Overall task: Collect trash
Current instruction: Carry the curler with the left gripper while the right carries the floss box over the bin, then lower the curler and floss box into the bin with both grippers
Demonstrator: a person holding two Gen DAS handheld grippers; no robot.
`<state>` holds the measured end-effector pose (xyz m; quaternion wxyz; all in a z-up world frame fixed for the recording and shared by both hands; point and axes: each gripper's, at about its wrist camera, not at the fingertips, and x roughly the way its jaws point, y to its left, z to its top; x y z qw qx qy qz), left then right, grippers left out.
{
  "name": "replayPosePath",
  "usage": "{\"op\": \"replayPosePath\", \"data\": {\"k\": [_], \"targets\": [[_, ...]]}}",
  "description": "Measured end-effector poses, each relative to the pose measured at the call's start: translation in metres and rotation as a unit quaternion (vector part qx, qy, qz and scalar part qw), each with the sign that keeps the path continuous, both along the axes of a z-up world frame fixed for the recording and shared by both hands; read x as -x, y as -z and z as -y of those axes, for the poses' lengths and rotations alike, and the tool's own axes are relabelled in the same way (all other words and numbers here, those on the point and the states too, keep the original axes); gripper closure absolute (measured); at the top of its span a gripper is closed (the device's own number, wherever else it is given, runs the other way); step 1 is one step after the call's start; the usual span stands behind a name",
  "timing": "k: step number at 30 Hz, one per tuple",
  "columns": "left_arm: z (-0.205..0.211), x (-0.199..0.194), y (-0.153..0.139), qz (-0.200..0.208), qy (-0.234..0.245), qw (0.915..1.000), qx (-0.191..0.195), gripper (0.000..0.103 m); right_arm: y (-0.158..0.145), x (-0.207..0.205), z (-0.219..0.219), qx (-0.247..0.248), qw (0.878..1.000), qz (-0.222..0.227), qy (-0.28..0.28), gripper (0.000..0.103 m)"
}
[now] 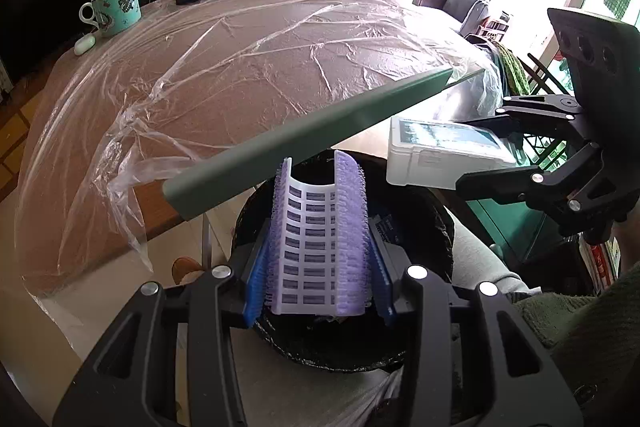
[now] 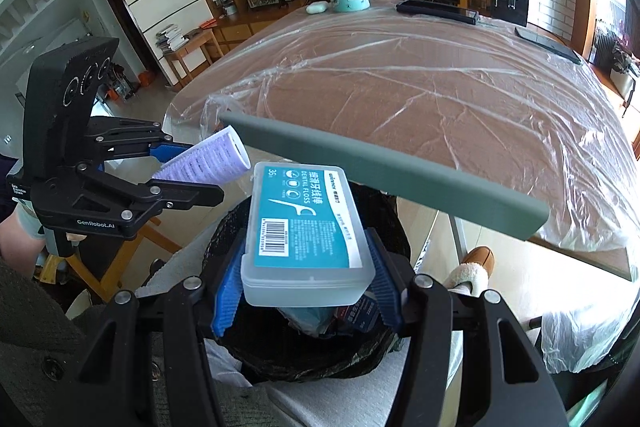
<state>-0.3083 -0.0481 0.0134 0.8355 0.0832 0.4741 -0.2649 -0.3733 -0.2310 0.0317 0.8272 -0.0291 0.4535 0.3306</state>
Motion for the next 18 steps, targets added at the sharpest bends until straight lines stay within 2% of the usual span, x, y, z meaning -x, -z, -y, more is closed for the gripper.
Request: {"op": "replayPosePath", "data": {"k": [8,18], "targets": [[0.001,0.003,0.016,-0.018,0.000,0.9998,-0.008,0.059,0.014,0.003,0.001,0.010,1.000,-0.020,0.001,0.048],[0.006,-0.001,0.039,-0.031,0.001,0.9989,-0.035,0.059,0.036,0.000,-0.005,0.030,0.999,-0.039,0.006,0.048]]}}
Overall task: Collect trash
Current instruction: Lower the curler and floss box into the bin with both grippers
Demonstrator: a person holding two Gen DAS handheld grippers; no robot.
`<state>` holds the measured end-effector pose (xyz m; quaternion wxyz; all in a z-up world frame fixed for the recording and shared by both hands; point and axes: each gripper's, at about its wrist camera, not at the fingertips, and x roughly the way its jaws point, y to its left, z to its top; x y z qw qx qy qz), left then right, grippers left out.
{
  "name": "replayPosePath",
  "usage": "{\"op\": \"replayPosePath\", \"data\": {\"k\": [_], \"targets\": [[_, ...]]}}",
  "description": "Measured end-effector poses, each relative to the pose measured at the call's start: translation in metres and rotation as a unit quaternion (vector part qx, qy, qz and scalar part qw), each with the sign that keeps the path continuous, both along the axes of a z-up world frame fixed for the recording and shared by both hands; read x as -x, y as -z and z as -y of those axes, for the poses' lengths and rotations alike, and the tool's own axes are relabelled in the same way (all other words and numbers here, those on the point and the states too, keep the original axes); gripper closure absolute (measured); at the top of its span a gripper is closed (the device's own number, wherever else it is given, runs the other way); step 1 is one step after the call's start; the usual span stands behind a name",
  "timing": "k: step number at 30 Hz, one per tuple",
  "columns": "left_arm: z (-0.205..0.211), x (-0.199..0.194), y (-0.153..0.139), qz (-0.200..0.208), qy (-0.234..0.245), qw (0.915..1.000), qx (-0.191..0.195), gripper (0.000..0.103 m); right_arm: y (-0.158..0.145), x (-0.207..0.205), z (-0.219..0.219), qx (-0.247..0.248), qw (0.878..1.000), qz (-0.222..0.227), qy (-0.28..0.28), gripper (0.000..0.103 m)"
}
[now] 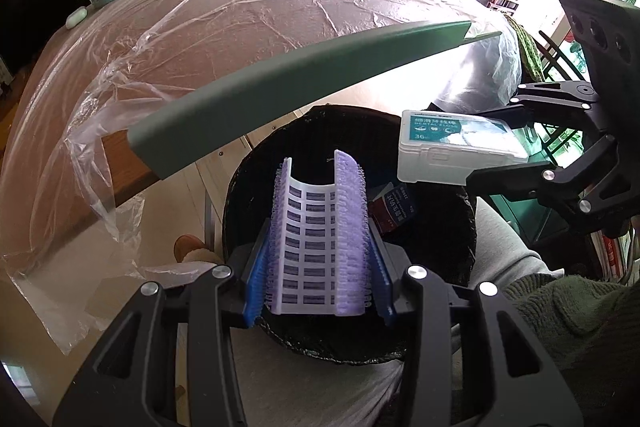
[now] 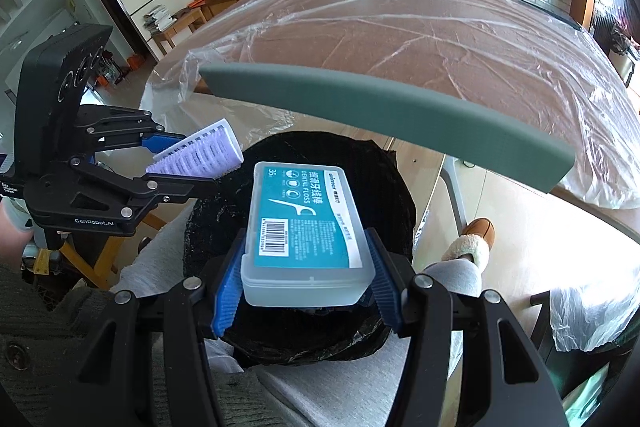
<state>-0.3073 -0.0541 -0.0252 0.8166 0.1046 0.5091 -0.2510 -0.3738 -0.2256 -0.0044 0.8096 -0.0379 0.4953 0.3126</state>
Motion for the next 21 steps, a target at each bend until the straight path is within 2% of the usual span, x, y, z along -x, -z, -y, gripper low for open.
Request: {"op": "replayPosePath", "data": {"k": [21], "targets": [[0.014,-0.016,0.051,-0.035,-0.007,0.9985,-0.043,0.059,0.046,-0.013,-0.014,0.030,0.999,-0.030,0.015,0.048]]}}
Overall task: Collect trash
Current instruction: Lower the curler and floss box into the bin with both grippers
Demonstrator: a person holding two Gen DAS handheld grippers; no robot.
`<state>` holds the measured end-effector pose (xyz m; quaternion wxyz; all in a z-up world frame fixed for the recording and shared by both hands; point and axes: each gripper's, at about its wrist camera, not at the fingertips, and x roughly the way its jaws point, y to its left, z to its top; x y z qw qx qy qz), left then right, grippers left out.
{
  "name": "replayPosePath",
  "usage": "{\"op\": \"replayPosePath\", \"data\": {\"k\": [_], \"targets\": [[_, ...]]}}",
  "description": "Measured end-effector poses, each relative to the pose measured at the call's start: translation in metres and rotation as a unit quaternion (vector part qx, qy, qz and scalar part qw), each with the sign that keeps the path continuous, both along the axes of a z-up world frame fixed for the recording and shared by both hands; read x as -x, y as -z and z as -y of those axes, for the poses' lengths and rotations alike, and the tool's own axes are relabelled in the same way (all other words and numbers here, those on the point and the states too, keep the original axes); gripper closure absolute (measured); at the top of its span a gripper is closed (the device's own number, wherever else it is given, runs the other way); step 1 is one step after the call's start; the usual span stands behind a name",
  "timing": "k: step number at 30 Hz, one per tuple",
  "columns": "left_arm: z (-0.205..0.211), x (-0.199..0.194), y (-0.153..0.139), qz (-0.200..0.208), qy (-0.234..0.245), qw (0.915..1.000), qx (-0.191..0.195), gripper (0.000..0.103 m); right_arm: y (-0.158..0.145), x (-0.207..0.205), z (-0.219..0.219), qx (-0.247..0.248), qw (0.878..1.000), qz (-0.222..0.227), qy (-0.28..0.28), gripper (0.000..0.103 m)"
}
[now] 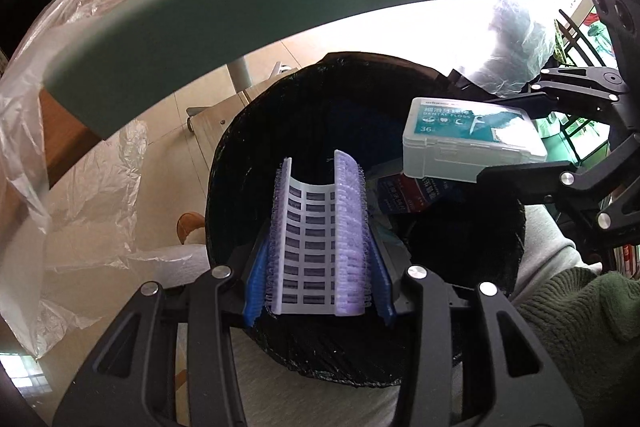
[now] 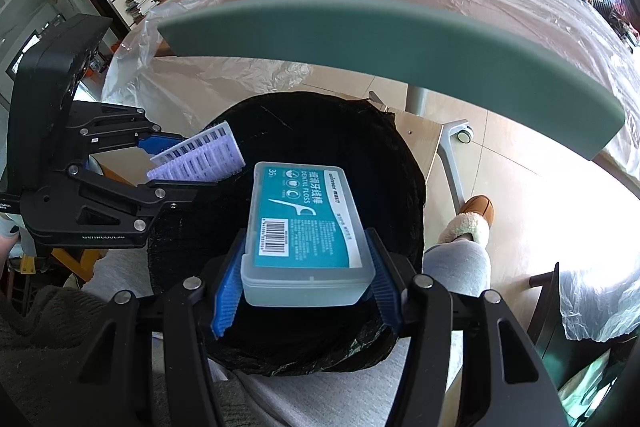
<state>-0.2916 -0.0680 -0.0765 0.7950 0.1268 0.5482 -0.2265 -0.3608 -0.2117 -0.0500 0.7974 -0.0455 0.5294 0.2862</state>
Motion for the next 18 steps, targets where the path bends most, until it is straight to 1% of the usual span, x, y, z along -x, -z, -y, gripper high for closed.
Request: {"op": "replayPosePath", "data": {"k": [6,18], "targets": [[0.002,0.000,0.011,-0.005,-0.002,1.0000,-0.008,0.059,0.011,-0.004,-0.002,0.004,1.000,-0.007,0.008,0.047],[0.003,-0.004,0.027,-0.014,-0.001,0.9996,-0.026,0.059,0.022,-0.014,-0.010,0.013,1.000,-0.016,0.012,0.048]]}}
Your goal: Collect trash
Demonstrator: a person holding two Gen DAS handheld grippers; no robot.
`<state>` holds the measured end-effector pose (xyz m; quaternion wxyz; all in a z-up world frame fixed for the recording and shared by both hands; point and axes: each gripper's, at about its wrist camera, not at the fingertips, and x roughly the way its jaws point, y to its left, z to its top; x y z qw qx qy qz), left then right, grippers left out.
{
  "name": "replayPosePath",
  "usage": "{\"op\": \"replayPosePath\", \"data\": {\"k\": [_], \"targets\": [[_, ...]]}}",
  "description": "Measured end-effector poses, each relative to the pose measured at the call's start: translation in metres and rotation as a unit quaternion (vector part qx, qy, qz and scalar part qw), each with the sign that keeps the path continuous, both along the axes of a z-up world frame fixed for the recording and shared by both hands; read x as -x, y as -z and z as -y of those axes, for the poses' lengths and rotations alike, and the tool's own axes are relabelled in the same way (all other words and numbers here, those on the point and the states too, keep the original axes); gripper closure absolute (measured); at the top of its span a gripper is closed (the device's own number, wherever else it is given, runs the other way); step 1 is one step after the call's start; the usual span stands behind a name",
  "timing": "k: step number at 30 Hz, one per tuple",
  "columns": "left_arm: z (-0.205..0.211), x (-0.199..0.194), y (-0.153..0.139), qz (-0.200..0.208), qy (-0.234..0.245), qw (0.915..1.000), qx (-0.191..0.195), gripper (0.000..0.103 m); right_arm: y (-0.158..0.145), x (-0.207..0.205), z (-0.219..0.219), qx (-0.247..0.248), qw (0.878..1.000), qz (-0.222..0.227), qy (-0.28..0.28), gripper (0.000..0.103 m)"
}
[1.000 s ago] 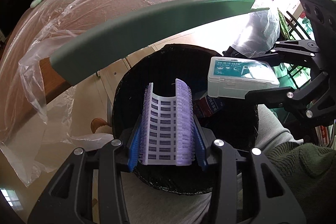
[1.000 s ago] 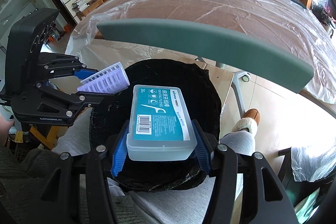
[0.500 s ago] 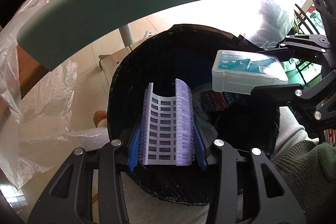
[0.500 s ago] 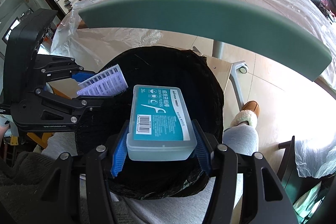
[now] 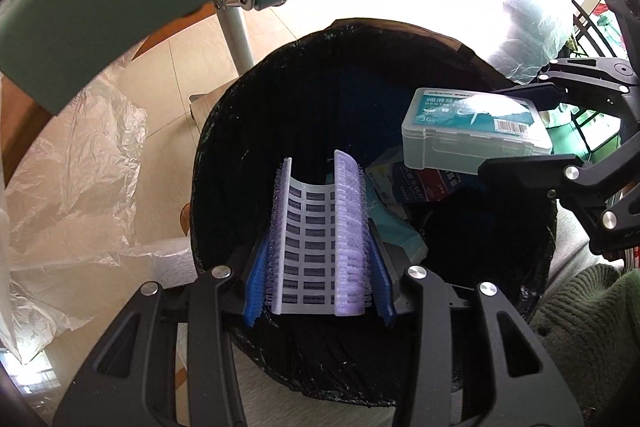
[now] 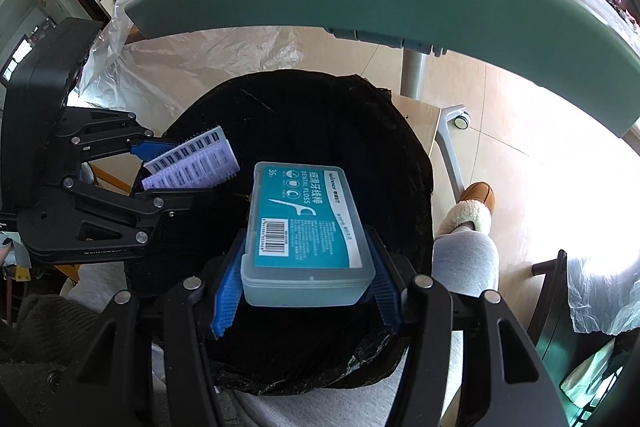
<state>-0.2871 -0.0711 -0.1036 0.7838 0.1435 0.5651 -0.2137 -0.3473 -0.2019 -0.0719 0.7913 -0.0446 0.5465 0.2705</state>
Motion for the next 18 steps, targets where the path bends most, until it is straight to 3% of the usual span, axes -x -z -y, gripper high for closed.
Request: {"op": "replayPosePath", "data": {"k": [2,4,5,6,9,10,13,14,15,17,18], "targets": [[0.001,0.001,0.001,0.006,0.005,1.0000,0.000,0.058,0.002,0.000,0.000,-0.002,1.000,0.001,-0.001,0.047],[0.001,0.001,0.000,0.009,0.009,0.9999,0.007,0.040,0.003,0.002,0.001,-0.010,1.000,0.000,-0.005,0.045],[-0.001,0.002,-0.002,0.011,0.007,0.9998,0.014,0.032,0.001,0.002,0.002,-0.011,1.000,0.004,0.000,0.035],[-0.002,0.002,-0.003,0.011,0.007,0.9997,0.019,0.032,-0.001,0.003,0.003,-0.013,1.000,0.009,0.005,0.025],[-0.008,0.004,-0.017,0.017,-0.002,0.9996,0.022,0.032,-0.016,0.008,0.010,-0.023,0.999,0.020,0.012,0.024],[-0.012,0.005,-0.028,0.025,-0.008,0.9992,0.029,0.032,-0.026,0.009,0.014,-0.025,0.999,0.030,0.013,0.024],[-0.026,0.005,-0.084,0.053,-0.017,0.9928,0.106,0.031,-0.075,0.006,0.031,-0.043,0.995,0.089,0.026,0.019],[-0.032,0.001,-0.110,0.079,-0.021,0.9886,0.126,0.025,-0.091,0.002,0.038,-0.050,0.992,0.109,0.036,0.011],[-0.038,-0.005,-0.129,0.107,-0.030,0.9848,0.134,0.013,-0.108,-0.007,0.048,-0.055,0.988,0.131,0.053,0.004],[-0.053,-0.025,-0.166,0.172,-0.065,0.9723,0.145,0.002,-0.132,-0.033,0.066,-0.061,0.981,0.163,0.090,0.004],[-0.059,-0.037,-0.176,0.189,-0.078,0.9675,0.149,0.002,-0.140,-0.052,0.077,-0.059,0.977,0.173,0.111,0.004]]}}
